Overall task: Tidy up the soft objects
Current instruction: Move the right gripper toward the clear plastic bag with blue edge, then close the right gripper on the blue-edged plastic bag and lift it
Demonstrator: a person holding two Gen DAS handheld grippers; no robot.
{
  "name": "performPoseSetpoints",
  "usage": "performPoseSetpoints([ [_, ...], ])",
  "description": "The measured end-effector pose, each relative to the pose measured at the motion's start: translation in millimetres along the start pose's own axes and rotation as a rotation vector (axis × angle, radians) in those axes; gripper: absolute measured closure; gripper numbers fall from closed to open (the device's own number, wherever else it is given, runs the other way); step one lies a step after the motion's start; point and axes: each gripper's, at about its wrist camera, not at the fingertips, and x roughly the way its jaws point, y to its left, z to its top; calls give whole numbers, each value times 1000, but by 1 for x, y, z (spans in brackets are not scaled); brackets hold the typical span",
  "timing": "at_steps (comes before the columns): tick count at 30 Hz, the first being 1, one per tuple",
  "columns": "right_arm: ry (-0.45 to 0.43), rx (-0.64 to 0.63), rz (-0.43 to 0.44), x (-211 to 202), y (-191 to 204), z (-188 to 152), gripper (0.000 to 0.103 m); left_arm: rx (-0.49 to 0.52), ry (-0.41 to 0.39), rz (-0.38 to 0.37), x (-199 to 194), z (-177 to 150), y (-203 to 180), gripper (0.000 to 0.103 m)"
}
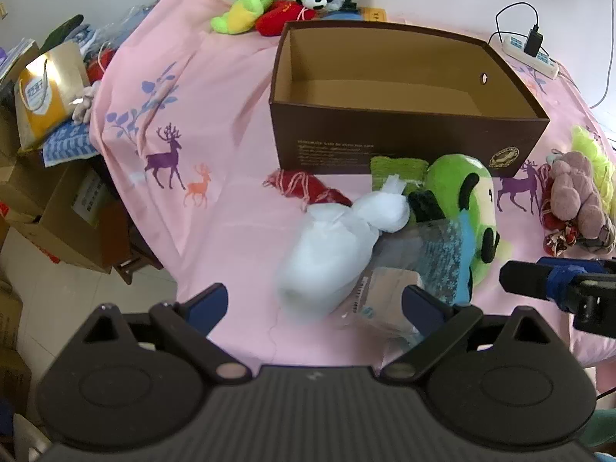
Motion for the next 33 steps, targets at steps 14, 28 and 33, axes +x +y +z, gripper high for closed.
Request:
performPoseSetpoints([
  [14,1,-7,6,5,9,7,77,33,-32,-139,6,-4,12,5],
  [28,80,-53,32,39,25,15,85,12,-19,-591,52,-44,32,5],
  [33,77,-64,45,47,25,18,95,44,-11,-595,65,-39,17,6],
])
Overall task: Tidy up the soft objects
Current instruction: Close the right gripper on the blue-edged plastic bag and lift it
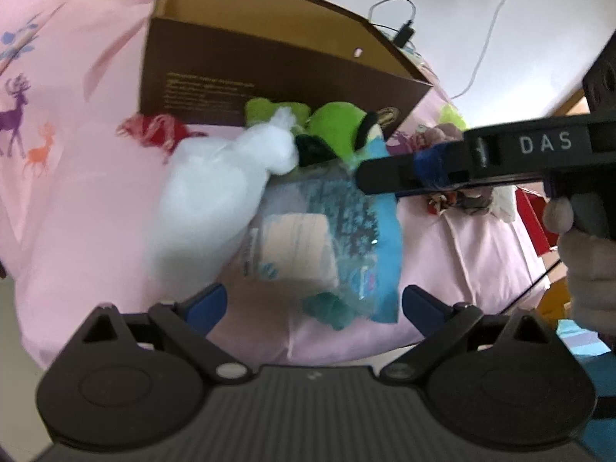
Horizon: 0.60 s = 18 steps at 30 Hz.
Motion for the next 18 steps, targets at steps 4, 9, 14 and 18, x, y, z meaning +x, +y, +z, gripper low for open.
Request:
performPoseSetpoints([
  [4,-6,-1,-16,2,0,1,103,72,6,-25,4,5,-10,37],
  [9,-10,24,-13,1,-6,-1,103,110,-4,-20,9,9,-15,51],
  [14,-19,39,17,-7,-9,-3,103,173,-53,-45,-3,9,-26,77],
  [18,-25,48,35,-12,-11,-4,103,175,-70,-71,-4,13,-30,86],
])
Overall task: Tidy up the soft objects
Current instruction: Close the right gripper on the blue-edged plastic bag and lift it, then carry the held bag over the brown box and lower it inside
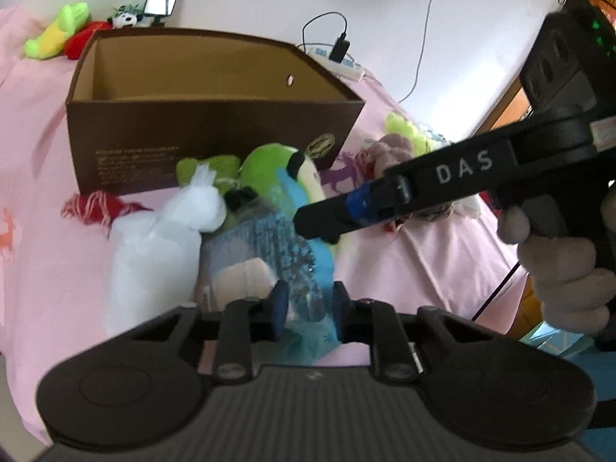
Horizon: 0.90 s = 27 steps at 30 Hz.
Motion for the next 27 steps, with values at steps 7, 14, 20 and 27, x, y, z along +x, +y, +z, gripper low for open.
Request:
performPoseSetpoints([
  [7,-18,24,45,-2,-5,-3,103,-31,-37,4,-3,5,1,90],
  [14,16,80,67,3,-15,-1,100,-58,-66,-37,-6,7,2,92],
  [20,52,142,57,13,-24,-2,99,-97,-89,-99,-3,0,4,93],
  [27,26,110,105,0,-22,-2,103,-27,-122,-98,-13,9,-12,94],
])
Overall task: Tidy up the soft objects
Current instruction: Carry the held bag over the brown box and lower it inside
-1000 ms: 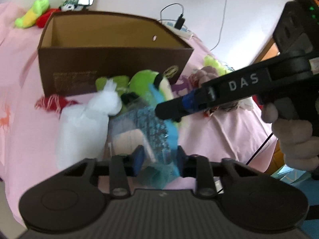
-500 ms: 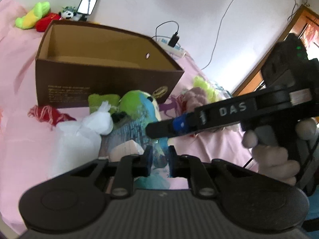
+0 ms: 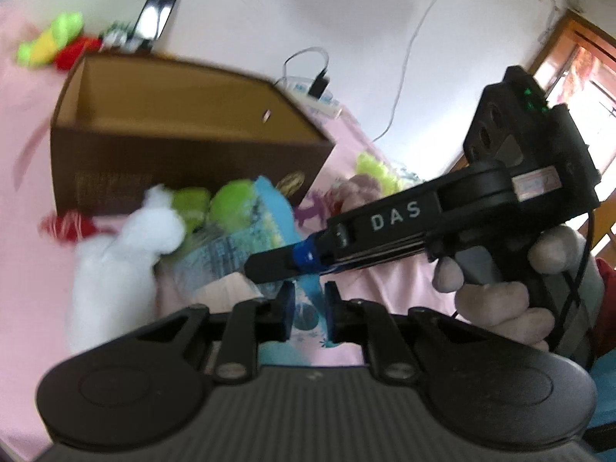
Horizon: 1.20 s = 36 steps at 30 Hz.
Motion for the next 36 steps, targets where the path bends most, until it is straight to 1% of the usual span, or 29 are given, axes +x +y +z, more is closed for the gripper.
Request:
performPoseSetpoints([
  [2,-24,-8,25,-12,4,2,103,35,-16,-4,-7,7,-9,94],
  [5,-68,-28,25,-26,10,6,103,77,-40,-18,-11,17,-17,94],
  [8,-106,-34,10,-35,9,10,103,56,-61,-77,-10,25,-13,94],
  [9,-123,-44,-5,-36,10,11,103,60,-52,-111,-8,27,-11,94],
  [10,-142,-55,-26,-37,9,12,103,64,-45,-132,-5,28,-8,94],
  [11,-149,-53,-34,-32,7,15,103,52,-55,-141,-4,29,-2,96],
  [13,-144,-32,-13,-26,3,17,103,8,-65,-165,1,31,7,98],
  [15,-137,-28,-4,-24,5,18,103,7,-60,-168,4,35,8,99],
  [19,-177,-14,29,-35,7,28,103,36,-98,-172,-1,51,3,99],
  [24,-270,-45,72,-51,19,56,103,142,-156,-156,-11,88,-4,99],
  [25,-286,-48,87,-52,22,66,103,167,-165,-149,-12,99,-3,99],
  [28,-333,-64,110,-46,28,92,103,237,-175,-101,-7,129,1,99],
  [31,-353,-53,116,-25,27,118,103,261,-152,-54,7,154,18,99],
  [36,-330,3,147,19,11,158,103,233,-72,11,41,184,64,99],
])
